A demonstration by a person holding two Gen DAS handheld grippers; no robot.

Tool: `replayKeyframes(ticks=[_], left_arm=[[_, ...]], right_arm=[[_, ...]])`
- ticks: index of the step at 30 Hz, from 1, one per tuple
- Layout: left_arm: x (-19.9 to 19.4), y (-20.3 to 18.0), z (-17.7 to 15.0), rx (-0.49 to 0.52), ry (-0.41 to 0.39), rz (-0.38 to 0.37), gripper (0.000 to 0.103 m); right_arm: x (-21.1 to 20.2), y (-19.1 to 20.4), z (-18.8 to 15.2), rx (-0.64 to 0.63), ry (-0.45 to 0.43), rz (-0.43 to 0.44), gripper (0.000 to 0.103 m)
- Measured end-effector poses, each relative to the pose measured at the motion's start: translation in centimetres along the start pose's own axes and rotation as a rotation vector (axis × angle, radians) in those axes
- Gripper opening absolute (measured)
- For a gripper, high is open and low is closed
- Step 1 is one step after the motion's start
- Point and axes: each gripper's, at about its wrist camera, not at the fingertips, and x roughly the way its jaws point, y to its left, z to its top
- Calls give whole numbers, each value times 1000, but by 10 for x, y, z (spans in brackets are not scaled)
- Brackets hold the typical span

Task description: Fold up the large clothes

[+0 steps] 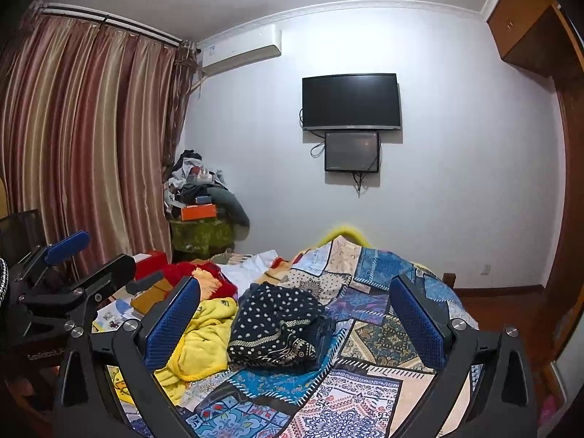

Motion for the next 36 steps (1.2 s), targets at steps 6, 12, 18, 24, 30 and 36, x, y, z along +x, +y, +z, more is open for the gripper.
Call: replayKeyframes(ticks=[6, 12, 18, 24, 30, 36], left_arm=[[2, -1, -2, -10, 2, -4, 103], [3, 0, -2, -19, 10, -11, 103], [7, -1, -4, -19, 18, -17, 103], [10, 1, -4, -29, 24, -24, 103], [13, 2, -5, -38, 42, -44, 103], [14, 1, -7, -41, 52, -55, 103]], right_arm=[[1, -1, 0, 3, 1, -1, 103], [1, 0, 0, 7, 1, -5, 103], [1, -2, -1, 6, 0, -5, 103], [-2, 1, -2, 20, -2, -19, 103], [-4, 3, -1, 41, -5, -31, 103], [-4, 4, 1, 59, -8, -34, 103]])
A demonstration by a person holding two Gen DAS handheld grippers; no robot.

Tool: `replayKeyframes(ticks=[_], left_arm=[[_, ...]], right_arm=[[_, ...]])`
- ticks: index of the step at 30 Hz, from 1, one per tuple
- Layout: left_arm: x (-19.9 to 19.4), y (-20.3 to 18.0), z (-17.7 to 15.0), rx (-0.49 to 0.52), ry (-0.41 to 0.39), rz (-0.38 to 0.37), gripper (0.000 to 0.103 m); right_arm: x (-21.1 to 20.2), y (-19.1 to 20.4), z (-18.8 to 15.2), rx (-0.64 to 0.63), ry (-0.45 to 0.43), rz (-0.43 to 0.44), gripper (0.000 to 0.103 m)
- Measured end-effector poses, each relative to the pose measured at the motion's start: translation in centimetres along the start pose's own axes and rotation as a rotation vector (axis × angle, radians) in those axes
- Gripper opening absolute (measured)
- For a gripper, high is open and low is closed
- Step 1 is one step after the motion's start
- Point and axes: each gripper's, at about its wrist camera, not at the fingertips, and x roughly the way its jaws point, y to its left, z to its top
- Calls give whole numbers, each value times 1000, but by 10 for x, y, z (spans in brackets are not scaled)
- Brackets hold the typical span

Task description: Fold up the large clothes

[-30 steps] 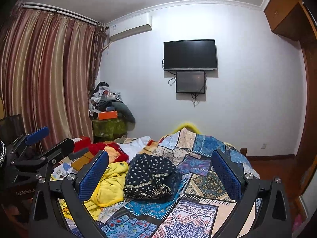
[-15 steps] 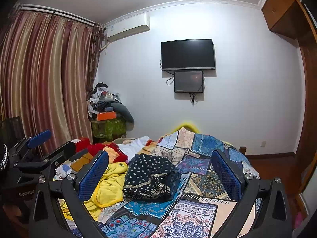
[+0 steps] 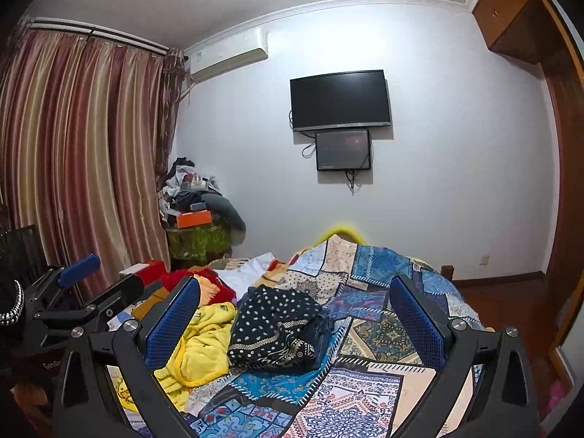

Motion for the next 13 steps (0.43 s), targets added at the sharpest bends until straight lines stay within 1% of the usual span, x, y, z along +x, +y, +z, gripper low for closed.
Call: replayKeyframes(ticks=[8, 13], left_arm=[[2, -3, -3, 11, 10, -26, 103], [5, 0, -5, -3, 20, -35, 103]], right_arm=[[1, 1, 1, 10, 0, -4, 103], [2, 3, 1, 11, 4, -5, 103]])
